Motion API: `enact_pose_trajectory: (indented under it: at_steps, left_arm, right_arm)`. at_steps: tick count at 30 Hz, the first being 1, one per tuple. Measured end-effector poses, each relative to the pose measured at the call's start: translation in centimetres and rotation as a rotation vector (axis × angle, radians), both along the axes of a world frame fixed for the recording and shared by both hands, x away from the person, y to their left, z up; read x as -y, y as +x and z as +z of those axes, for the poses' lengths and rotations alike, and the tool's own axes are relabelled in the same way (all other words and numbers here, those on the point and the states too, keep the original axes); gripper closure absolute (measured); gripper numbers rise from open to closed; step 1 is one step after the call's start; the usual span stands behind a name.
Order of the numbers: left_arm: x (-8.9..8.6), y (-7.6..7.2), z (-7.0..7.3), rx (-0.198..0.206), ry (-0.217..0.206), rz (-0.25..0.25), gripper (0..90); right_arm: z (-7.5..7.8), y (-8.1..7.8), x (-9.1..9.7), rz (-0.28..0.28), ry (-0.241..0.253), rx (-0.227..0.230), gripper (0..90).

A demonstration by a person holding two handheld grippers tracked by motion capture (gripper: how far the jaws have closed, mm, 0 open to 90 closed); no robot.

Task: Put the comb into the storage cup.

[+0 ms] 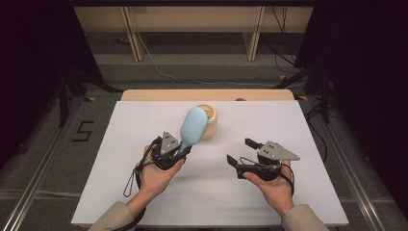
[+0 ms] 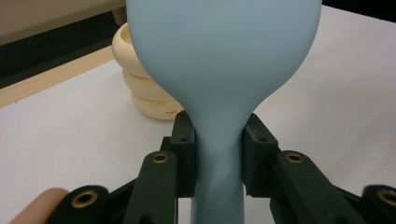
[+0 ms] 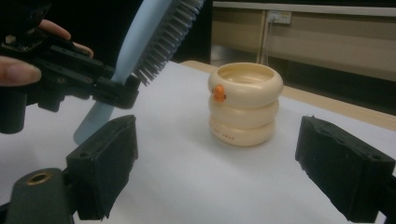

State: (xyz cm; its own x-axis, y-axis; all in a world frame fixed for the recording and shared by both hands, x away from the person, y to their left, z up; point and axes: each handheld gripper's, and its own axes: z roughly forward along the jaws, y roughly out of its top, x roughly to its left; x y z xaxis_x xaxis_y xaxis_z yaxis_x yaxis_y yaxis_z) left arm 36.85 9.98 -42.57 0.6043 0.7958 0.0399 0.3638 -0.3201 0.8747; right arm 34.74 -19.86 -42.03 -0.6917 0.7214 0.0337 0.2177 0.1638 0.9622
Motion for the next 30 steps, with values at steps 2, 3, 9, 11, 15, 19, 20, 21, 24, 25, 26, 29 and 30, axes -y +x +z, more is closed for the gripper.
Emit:
enact_pose_trajectory:
  at_steps: [2,3,9,11,15,19,20,21,24,25,26,29,30]
  left_arm:
    - [0.1,0.0,-0.1,-0.002,0.007,-0.004,69.9]
    - [0.2,0.0,-0.2,-0.005,0.003,-0.006,69.8]
    - [0.6,0.0,-0.3,-0.003,0.008,-0.006,69.9]
    - [0.7,0.0,-0.2,-0.002,0.014,-0.01,69.9]
    - [1.0,0.1,-0.2,0.0,0.014,-0.012,69.9]
    - [1.2,0.1,-0.3,0.001,0.011,-0.003,69.9]
    - [1.2,0.1,-0.3,0.002,0.009,-0.001,69.9]
    - [1.3,0.1,-0.3,0.002,0.008,0.0,69.9]
    - [1.5,0.1,-0.2,0.005,0.009,0.005,69.9]
    - [1.6,0.1,-0.2,0.007,0.008,0.005,69.9]
    - [1.7,0.1,-0.2,0.011,0.006,0.008,69.9]
    - [1.8,0.0,-0.2,0.015,0.004,0.011,69.9]
    - [1.9,0.0,-0.3,0.016,0.002,0.015,69.8]
  right_arm:
    - [0.2,0.2,-0.3,0.002,0.004,0.003,13.8]
    - [0.3,0.3,-0.5,0.003,0.005,0.002,13.8]
    - [0.5,0.8,-1.5,-0.003,0.006,-0.003,13.8]
    - [0.7,1.0,-1.7,-0.007,0.01,-0.005,13.8]
    - [1.0,1.4,-2.3,-0.003,0.018,0.002,13.8]
    - [1.4,1.7,-2.7,-0.007,0.031,0.006,13.7]
    - [1.5,1.8,-2.8,-0.006,0.031,0.01,13.7]
    - [1.6,1.8,-2.9,-0.005,0.033,0.012,13.7]
    - [1.9,2.0,-3.1,-0.008,0.032,0.022,13.7]
    - [2.0,2.0,-3.2,-0.008,0.034,0.021,13.7]
    - [2.1,2.1,-3.2,-0.009,0.035,0.026,13.7]
    - [2.3,2.2,-3.3,-0.015,0.043,0.028,13.6]
    - [2.4,2.2,-3.4,-0.016,0.044,0.032,13.6]
